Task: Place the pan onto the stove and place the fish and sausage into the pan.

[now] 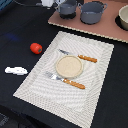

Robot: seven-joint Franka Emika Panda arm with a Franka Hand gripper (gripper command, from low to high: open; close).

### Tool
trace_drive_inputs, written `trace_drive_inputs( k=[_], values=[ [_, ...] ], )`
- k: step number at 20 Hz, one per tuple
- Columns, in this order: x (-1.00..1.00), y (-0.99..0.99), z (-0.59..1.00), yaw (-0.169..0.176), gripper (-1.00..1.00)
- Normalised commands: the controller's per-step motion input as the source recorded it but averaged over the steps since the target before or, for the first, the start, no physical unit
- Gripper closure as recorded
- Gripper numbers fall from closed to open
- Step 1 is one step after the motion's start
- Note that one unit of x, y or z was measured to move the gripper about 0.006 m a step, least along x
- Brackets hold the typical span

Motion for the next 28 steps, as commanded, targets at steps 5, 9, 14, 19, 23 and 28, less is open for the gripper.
trace_drive_inputs(
  k=[5, 9, 14, 19, 23, 28],
  values=[
    [0.06, 0.28, -0.15, 0.040, 1.00],
    [0.17, 0.13, -0.11, 0.003, 1.00],
    [0.15, 0.16, -0.16, 0.000, 1.00],
    [0.06, 0.23, -0.22, 0.008, 1.00],
    [0.05, 0.21, -0.13, 0.013, 1.00],
    [0.22, 0.13, 0.07, 0.000, -1.00]
  ],
)
